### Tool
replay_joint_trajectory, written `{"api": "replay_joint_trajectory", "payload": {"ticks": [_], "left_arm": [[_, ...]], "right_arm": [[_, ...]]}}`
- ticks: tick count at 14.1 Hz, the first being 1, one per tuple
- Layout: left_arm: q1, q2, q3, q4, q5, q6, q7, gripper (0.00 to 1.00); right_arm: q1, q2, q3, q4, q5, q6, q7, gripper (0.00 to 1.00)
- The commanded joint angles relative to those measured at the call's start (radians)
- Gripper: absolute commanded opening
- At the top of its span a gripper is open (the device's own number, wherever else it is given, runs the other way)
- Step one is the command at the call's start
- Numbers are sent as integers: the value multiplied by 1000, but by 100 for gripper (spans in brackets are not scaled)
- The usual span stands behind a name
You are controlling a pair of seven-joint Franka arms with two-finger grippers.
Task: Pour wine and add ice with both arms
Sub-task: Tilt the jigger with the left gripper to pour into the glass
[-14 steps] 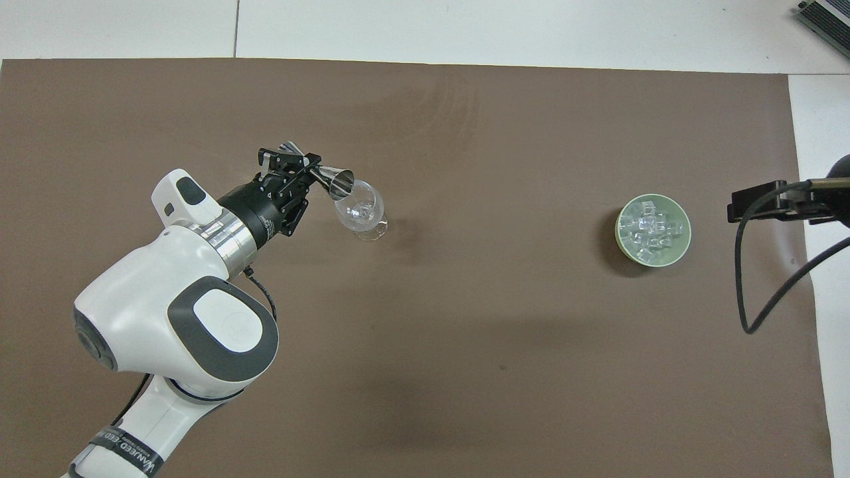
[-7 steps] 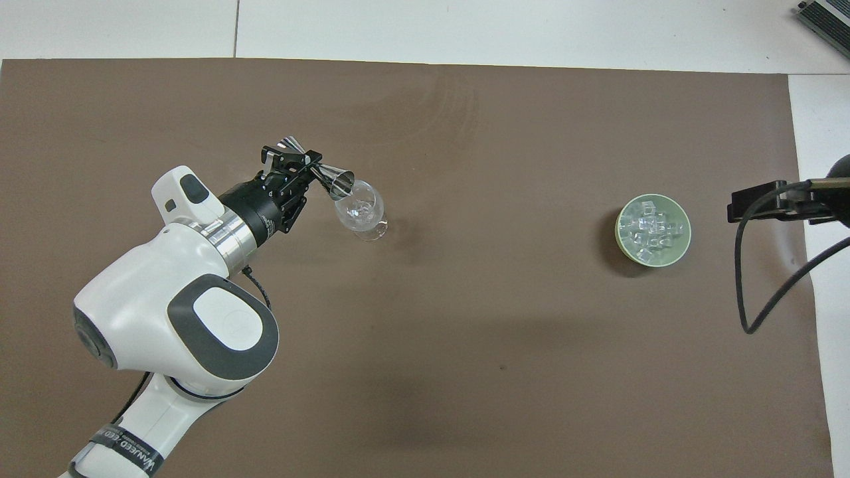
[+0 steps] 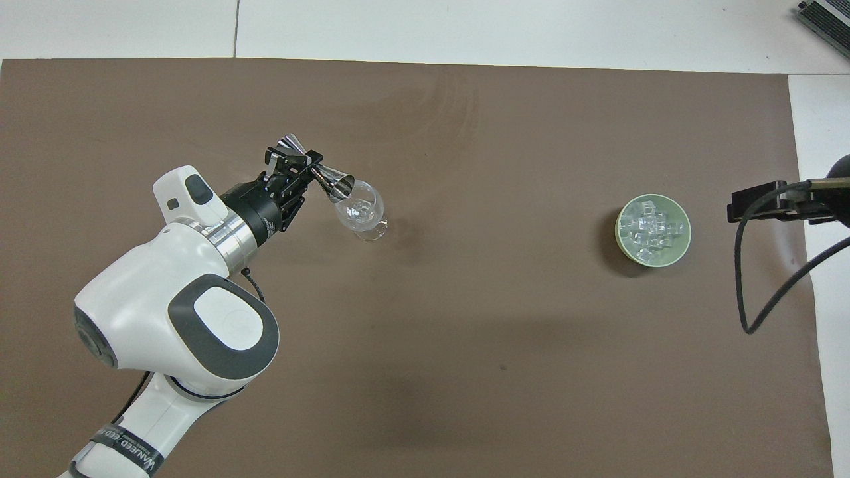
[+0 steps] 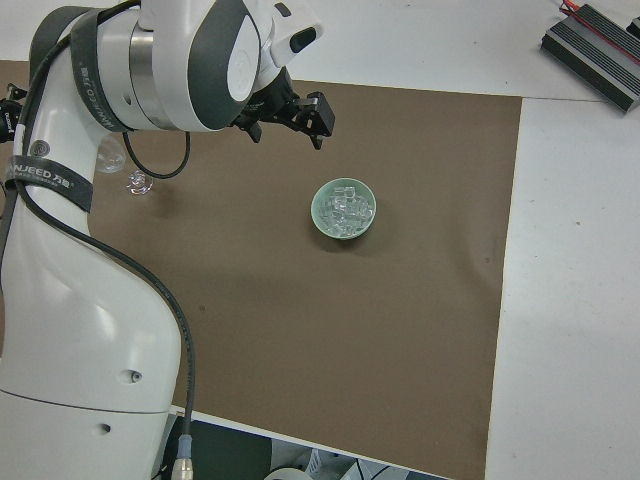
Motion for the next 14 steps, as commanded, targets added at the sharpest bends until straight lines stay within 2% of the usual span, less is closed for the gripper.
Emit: {"api": "replay_joint_trajectory", "payload": {"ticks": [1,11,14], "left_arm": [[-19,14,15,17,8,17,33,0],[-25,19,15,37,11,21,124,0],[-27,31,13,66,53,18,130,0]], "right_arm": [[6,-20,-4,-20,7,-9,15,100],[6,-20,-4,-20,7,-9,15,100],[6,-20,-4,-20,7,-9,15,100]]}}
